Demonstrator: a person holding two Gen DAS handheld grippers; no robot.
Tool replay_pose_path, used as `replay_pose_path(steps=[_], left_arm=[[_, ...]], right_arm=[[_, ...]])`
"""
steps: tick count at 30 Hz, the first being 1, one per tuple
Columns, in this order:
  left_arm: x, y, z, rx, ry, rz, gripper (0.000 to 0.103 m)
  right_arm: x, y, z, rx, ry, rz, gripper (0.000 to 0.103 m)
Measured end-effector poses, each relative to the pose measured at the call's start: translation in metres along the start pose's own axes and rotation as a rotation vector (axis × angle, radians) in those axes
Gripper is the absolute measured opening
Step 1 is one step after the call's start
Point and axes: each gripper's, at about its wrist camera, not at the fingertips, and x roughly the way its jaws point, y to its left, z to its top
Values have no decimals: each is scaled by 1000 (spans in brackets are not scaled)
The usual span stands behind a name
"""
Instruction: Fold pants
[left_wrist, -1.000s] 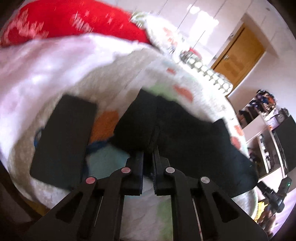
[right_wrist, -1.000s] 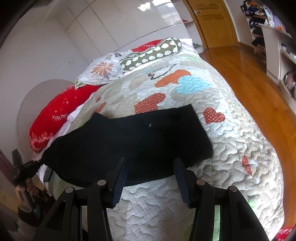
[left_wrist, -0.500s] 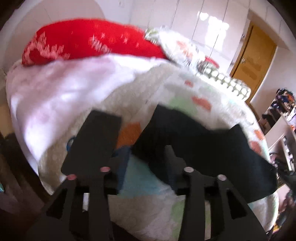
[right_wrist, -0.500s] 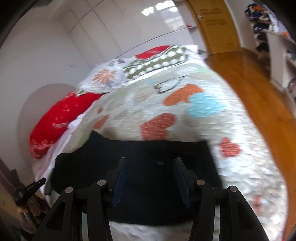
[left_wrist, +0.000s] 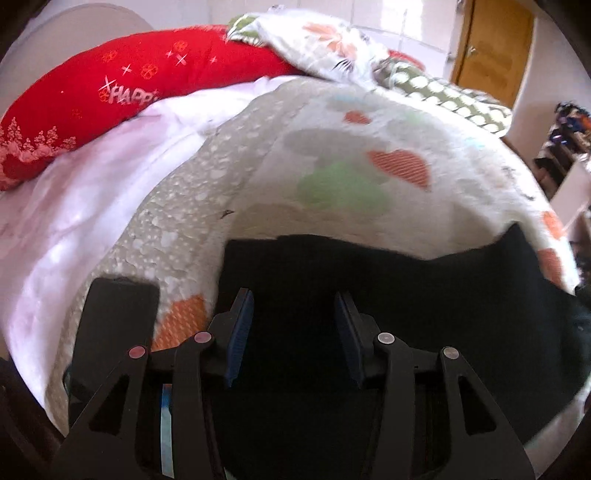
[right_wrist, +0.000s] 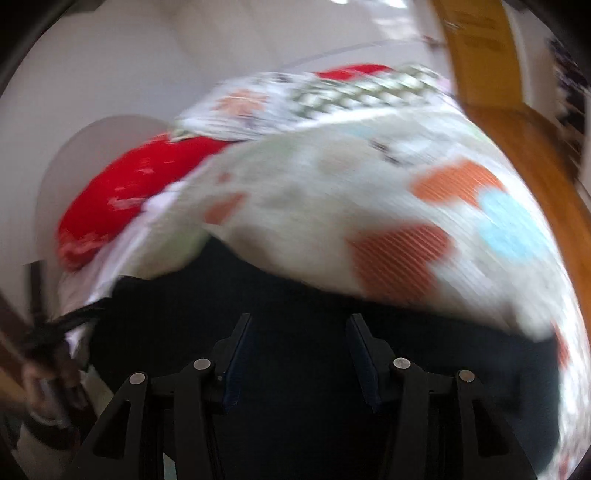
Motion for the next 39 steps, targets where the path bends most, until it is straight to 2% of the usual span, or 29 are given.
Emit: replay_pose_path(steps=[1,2,4,6,7,8,9,10,11,15,18,20,23,26,29,32,34,35,39], left_arm=[[4,3,1,-7,8,-4,47],[8,6,4,-18,12,-10,48],[12,7,9,-17,8,1,52],[19,8,14,-16,14,8,52],[21,8,15,-17,19,7,52],[26,9,16,-17,21,7,53],[28,9,16,-20,18,6,54],[31,12,15,-31,16,6,59],[33,15,15,-55,18,0,64],[23,31,8,-151,12,-73,64],[-8,27,-5,-113,-51,-26,64],[-22,28,-14,-101,-71,-22,64],[-38,29,-35,-95,-75,-62,64],[-30,23,-51,-52,-50,-16,64],[-26,16,-65,-7,-76,33,64],[-33,14,-68,2,-64,48,64],[-44,13,-69,-8,-72,14,64],[-54,10,-70,-11,-88,-26,64],[-77,-12,-78,5,-137,-114,64]], right_arm=[[11,9,7,-23,-6,28,65],[27,20,17,-54,-12,58,69],[59,33,27,-106,22,58,70],[94,45,34,-156,92,36,69],[109,48,34,-178,113,12,68],[121,48,33,-194,119,-45,59],[128,44,33,-199,120,-95,55],[135,36,32,-179,114,-117,55],[135,29,32,-138,99,-101,55],[122,24,37,-100,67,-118,55],[92,18,30,-61,69,-67,56],[70,20,19,-50,64,-25,56],[44,36,-10,-99,77,17,56],[30,49,-44,-146,104,45,56],[24,52,-80,-186,142,9,56],[3,42,-108,-219,88,-26,56],[-14,28,-111,-174,75,-36,56],[-25,20,-112,-148,59,-45,56],[-65,-20,-111,-49,-17,-138,56]])
